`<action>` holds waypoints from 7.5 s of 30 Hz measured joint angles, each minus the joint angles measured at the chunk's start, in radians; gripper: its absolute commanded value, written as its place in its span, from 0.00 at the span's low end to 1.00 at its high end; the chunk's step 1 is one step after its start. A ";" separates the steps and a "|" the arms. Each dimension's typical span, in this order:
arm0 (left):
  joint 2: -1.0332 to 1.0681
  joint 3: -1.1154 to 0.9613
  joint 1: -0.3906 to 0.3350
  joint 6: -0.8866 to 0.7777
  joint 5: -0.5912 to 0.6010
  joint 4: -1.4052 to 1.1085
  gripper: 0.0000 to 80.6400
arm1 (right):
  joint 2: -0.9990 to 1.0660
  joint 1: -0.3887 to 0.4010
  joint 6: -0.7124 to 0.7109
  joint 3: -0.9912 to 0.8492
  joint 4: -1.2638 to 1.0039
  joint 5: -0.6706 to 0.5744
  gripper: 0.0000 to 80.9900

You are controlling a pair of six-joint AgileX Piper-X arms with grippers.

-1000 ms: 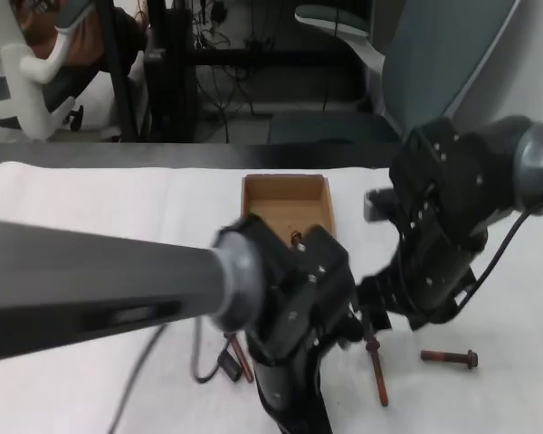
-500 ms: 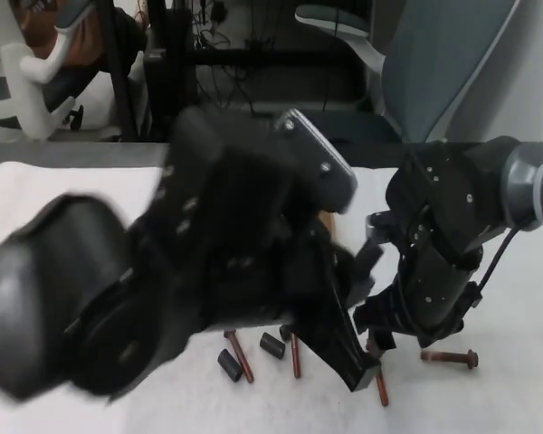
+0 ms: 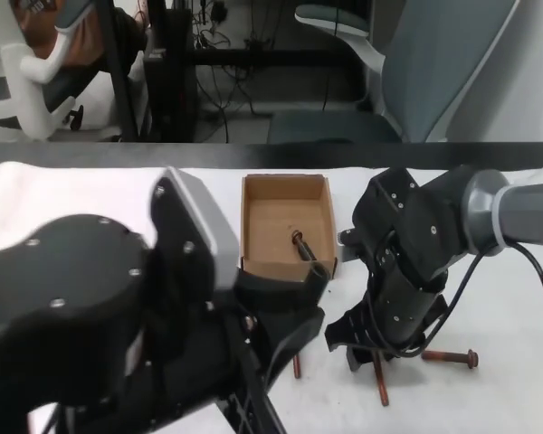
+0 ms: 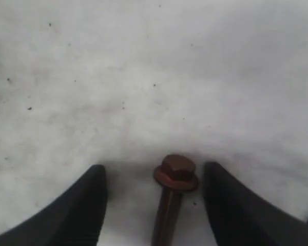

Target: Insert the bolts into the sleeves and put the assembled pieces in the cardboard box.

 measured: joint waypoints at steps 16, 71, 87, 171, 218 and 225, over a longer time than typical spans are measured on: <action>-0.025 0.260 -0.003 -0.180 -0.255 -0.324 0.02 | -0.151 0.000 -0.060 0.096 -0.190 0.050 0.01; 0.490 0.302 -0.003 -0.054 -0.235 -0.839 0.02 | -0.612 0.315 -0.060 0.372 -0.781 -0.077 0.01; 0.490 0.302 0.021 -0.026 -0.272 -0.839 0.02 | -0.641 0.315 -0.113 0.372 -0.723 -0.031 0.01; 1.124 -0.876 0.532 -0.290 0.611 -0.111 0.87 | -0.015 0.227 -0.683 0.002 -0.274 -0.301 0.60; 0.990 -0.878 0.695 -0.403 0.858 -0.133 0.87 | 0.206 0.251 -0.963 -0.318 0.025 0.090 0.26; 0.990 -0.878 0.695 -0.403 0.885 -0.133 0.87 | 0.206 0.251 -0.935 -0.318 0.040 0.097 0.00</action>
